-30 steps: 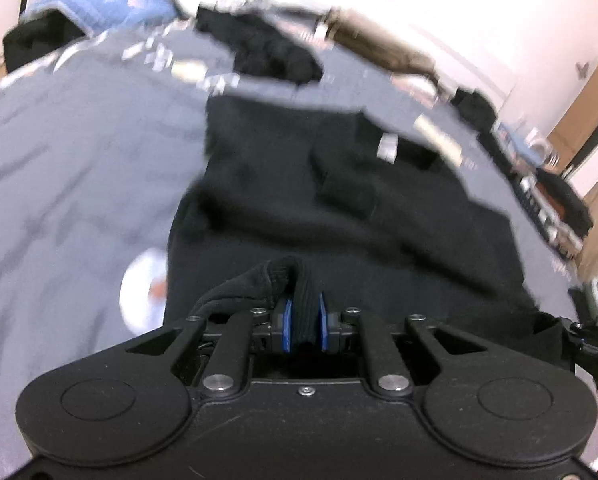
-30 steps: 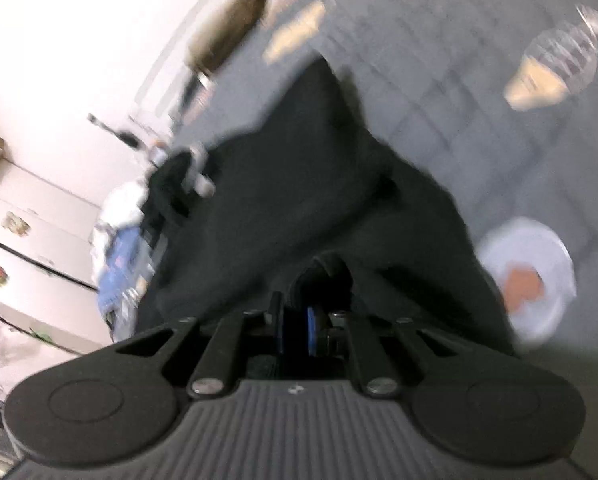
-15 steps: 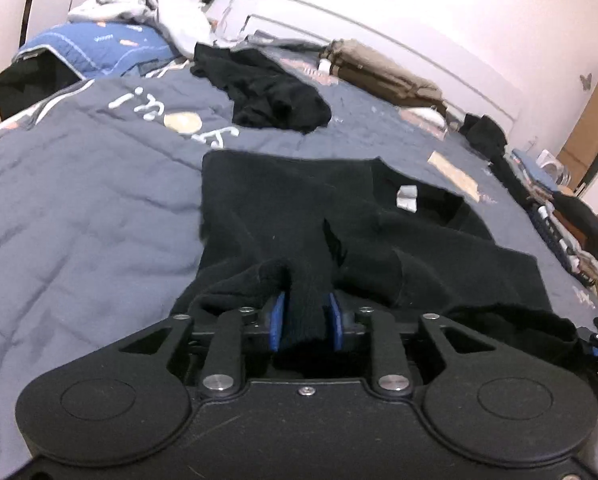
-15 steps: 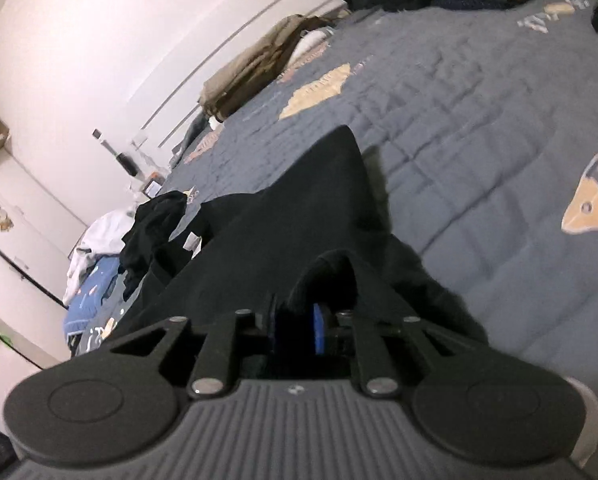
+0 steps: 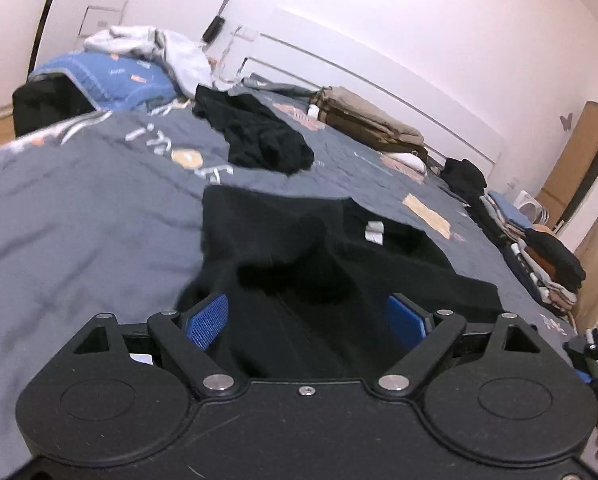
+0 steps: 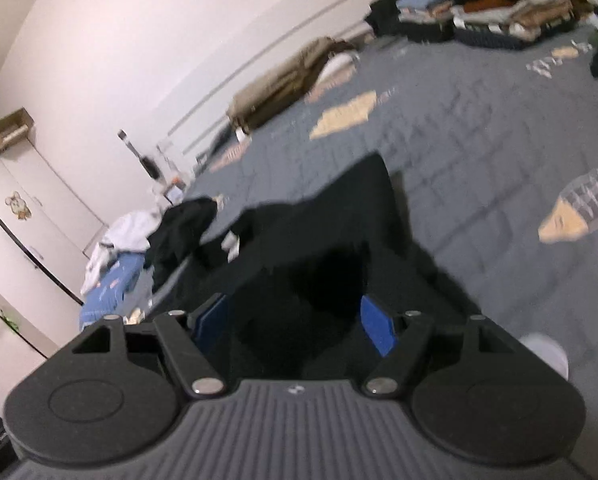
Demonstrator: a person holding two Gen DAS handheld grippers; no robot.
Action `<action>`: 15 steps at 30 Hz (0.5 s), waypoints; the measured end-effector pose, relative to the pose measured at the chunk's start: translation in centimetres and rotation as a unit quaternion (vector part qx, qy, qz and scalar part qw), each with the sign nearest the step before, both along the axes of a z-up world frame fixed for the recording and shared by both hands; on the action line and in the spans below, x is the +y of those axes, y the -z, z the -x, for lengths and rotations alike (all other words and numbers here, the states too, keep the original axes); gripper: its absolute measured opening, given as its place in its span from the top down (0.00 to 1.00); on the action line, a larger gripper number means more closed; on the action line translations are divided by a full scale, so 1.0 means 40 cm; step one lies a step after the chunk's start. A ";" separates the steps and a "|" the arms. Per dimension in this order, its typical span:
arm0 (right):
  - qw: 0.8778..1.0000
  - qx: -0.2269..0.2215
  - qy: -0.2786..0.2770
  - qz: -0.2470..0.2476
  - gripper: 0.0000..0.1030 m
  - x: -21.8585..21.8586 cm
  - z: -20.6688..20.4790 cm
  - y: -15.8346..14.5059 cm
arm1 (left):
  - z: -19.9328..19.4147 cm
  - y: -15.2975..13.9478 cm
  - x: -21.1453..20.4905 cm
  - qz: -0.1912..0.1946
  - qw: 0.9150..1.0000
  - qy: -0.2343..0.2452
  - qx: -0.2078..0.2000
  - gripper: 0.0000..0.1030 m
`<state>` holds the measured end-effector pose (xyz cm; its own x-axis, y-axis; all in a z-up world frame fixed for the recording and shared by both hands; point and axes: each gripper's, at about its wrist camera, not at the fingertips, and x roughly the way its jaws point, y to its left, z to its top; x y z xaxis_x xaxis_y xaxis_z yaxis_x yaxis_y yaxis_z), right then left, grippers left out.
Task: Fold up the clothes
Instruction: 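Lift the hem and fold it toward the collar with both tools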
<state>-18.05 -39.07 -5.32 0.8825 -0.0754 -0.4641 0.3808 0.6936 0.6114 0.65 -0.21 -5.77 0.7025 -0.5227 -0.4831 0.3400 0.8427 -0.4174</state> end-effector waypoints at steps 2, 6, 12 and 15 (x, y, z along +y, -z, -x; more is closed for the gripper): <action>1.000 -0.001 -0.002 -0.012 0.30 0.028 0.021 0.005 | 0.026 0.014 -0.001 0.004 1.000 0.000 0.012 0.17; 0.999 0.000 0.000 -0.040 0.29 0.063 0.062 0.021 | 0.074 0.051 0.017 0.027 0.998 -0.011 0.047 0.17; 0.996 0.017 0.008 -0.090 0.29 0.080 0.116 0.065 | 0.106 0.109 0.029 0.061 0.993 -0.028 0.100 0.16; 0.995 0.025 0.007 -0.097 0.29 0.083 0.134 0.078 | 0.104 0.120 0.024 0.060 0.992 -0.031 0.107 0.16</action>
<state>-23.40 -35.74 -8.42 0.8576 0.0081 -0.5142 0.4224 0.5592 0.7133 -3.49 0.74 -10.59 0.6226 -0.5443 -0.5622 0.1816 0.7994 -0.5727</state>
